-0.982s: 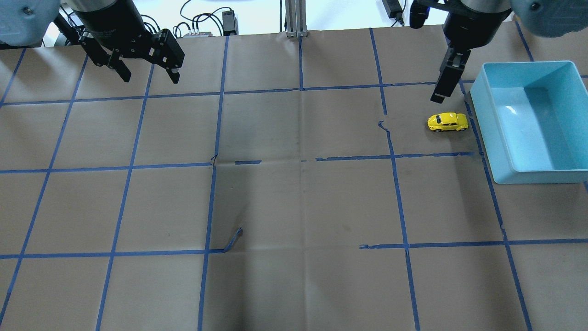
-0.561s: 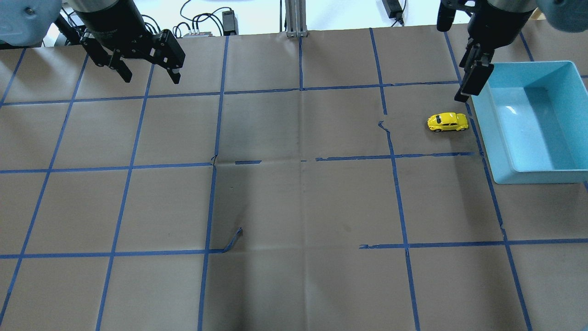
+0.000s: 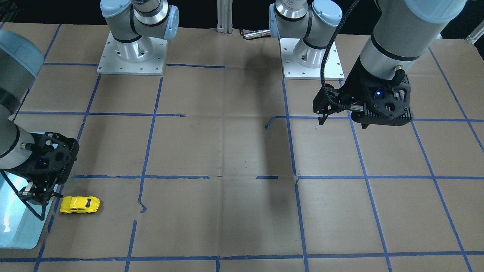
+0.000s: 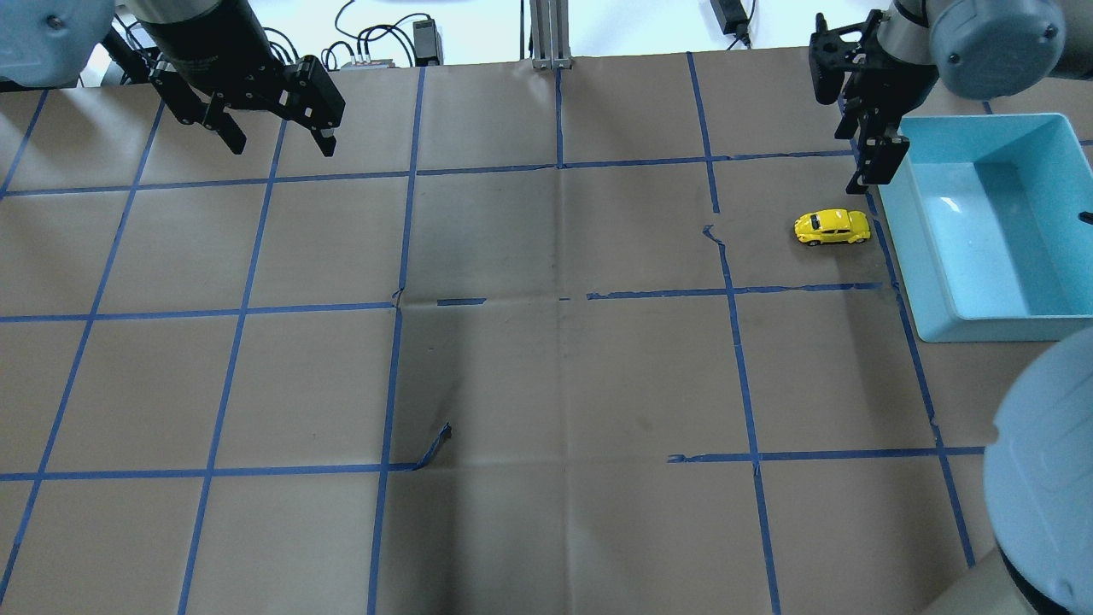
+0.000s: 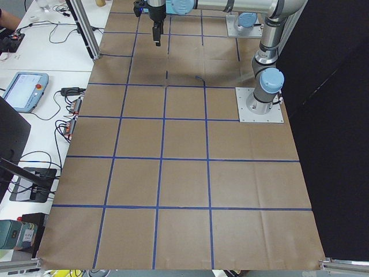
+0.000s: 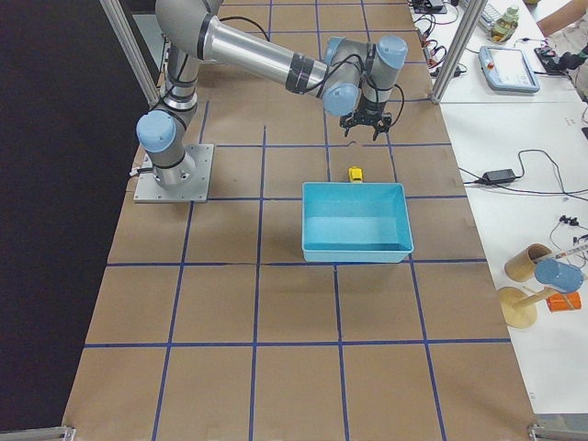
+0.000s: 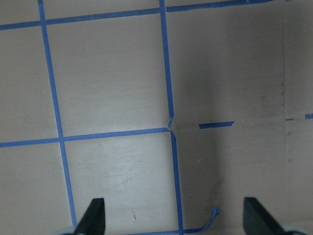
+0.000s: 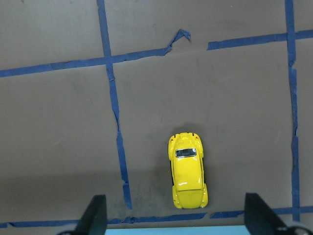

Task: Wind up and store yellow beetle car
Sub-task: 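Move the right gripper down over the stopped yellow car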

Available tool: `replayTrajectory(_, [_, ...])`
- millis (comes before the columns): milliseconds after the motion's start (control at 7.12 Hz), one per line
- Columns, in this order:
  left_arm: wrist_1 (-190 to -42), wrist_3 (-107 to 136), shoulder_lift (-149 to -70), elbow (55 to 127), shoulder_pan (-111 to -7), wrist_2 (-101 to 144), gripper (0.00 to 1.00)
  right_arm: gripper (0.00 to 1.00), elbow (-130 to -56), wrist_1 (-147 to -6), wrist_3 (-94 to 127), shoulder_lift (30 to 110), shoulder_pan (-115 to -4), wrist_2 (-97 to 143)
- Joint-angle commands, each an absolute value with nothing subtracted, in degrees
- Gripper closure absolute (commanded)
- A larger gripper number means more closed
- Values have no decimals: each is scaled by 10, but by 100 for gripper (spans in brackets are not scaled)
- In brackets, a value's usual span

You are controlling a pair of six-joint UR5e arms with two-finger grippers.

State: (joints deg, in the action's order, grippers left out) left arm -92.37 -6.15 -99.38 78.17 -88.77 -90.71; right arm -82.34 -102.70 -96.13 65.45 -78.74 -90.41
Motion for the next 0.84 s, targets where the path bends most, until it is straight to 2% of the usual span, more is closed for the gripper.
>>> replayTrajectory(0, [-924,-62,-994,780,-888,-907,1,0,-824,-1062,-1002,620,-784,-906])
replayTrajectory(140, [-924,-62,-993,782,-888,-907,1,0,-835,-1069,-1010,614,-772,-904])
replayTrajectory(421, [-924,-62,-992,780,-888,-905,1,0,-910,-1212,-1033,612,-762,-906])
replayTrajectory(702, [-924,-62,-993,780,-888,-904,1,0,-953,-1254,-1058,606,-759,-904])
